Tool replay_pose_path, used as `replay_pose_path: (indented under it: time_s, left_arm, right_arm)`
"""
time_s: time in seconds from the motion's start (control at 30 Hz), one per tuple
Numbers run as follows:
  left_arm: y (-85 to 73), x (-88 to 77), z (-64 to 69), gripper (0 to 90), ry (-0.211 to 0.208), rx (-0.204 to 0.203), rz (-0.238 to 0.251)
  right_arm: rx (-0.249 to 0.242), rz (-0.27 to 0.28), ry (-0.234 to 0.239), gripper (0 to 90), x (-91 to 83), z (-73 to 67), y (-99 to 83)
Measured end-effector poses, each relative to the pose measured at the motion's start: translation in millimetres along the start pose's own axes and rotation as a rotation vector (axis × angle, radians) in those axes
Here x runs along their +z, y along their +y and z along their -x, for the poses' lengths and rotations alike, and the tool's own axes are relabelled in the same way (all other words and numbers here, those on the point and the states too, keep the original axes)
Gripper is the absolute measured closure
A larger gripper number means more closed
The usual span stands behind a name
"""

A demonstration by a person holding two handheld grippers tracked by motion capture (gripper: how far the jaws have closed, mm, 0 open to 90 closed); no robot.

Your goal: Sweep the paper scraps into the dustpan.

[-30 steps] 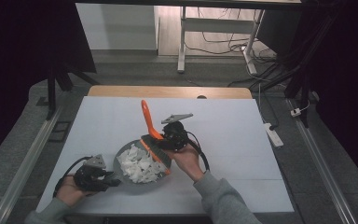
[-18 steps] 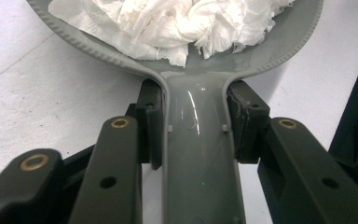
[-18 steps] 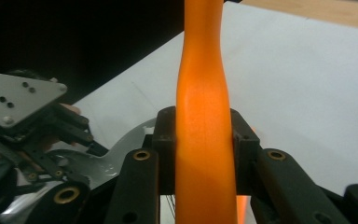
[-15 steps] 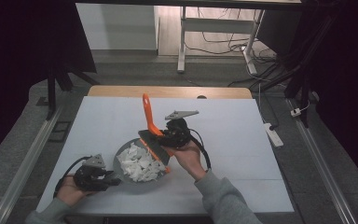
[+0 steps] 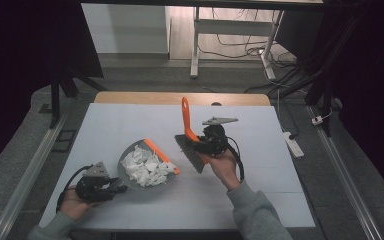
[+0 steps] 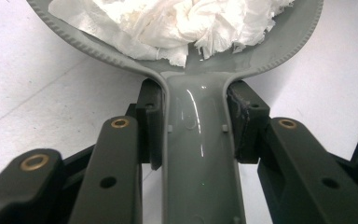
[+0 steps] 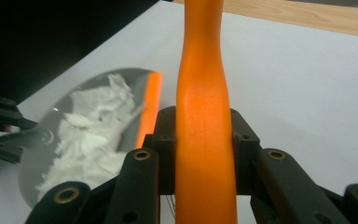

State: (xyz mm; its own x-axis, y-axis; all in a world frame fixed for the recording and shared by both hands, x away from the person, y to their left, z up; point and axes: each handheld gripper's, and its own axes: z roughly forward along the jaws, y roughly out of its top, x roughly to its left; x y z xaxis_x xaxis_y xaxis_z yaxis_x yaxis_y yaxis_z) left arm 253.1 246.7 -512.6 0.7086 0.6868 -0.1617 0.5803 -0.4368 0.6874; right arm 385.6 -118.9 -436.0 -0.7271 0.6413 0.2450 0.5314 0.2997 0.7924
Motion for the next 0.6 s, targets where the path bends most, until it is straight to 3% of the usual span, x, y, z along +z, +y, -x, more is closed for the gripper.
replay_pose_path:
  time_s: [0.37,0.6]
  left_arm:
    - [1.2,-3.1,0.9,61.9,0.026,-0.023,0.031]
    - [3.1,-5.1,3.0,61.9,0.044,-0.042,0.052]
  right_arm:
    - [0.024,-0.013,-0.026,70.3,-17.3,19.9,-14.6]
    - [0.010,-0.006,-0.025,70.3,-31.0,27.0,-23.8]
